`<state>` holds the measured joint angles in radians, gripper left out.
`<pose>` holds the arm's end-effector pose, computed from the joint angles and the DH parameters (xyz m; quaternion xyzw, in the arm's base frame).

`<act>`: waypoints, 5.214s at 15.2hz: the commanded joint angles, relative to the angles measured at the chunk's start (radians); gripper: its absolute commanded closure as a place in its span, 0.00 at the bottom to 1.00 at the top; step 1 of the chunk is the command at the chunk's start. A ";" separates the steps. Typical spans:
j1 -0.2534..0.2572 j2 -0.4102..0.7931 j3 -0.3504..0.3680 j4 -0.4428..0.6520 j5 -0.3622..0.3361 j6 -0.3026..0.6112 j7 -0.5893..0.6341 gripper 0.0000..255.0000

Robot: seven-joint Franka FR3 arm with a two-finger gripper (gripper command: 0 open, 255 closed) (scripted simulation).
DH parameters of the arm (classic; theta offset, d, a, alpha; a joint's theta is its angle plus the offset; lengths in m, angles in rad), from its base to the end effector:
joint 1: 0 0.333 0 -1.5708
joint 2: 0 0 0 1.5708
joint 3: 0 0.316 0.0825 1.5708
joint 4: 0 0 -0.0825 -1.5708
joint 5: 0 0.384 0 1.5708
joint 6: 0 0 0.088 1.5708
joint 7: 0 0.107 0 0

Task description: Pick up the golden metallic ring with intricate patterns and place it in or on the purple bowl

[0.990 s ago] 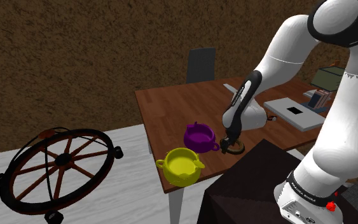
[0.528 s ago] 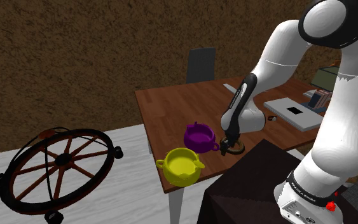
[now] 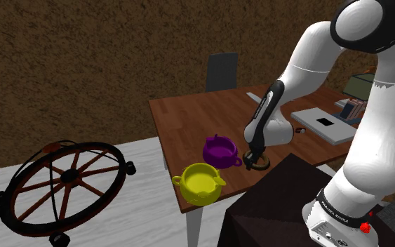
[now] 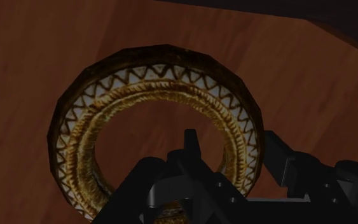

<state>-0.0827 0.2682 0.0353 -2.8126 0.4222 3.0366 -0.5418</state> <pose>0.3437 -0.0461 0.1261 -0.9989 -0.0362 0.0151 0.0275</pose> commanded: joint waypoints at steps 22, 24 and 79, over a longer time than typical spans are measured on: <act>0.097 -0.386 -0.164 -0.067 -0.334 -0.324 0.260 1.00; 0.090 -0.426 -0.162 -0.067 -0.351 -0.364 0.273 1.00; 0.217 -0.154 0.017 0.365 -0.321 -0.508 0.557 0.00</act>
<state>0.1337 0.1402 0.0521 -2.4474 0.1024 2.5545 0.0118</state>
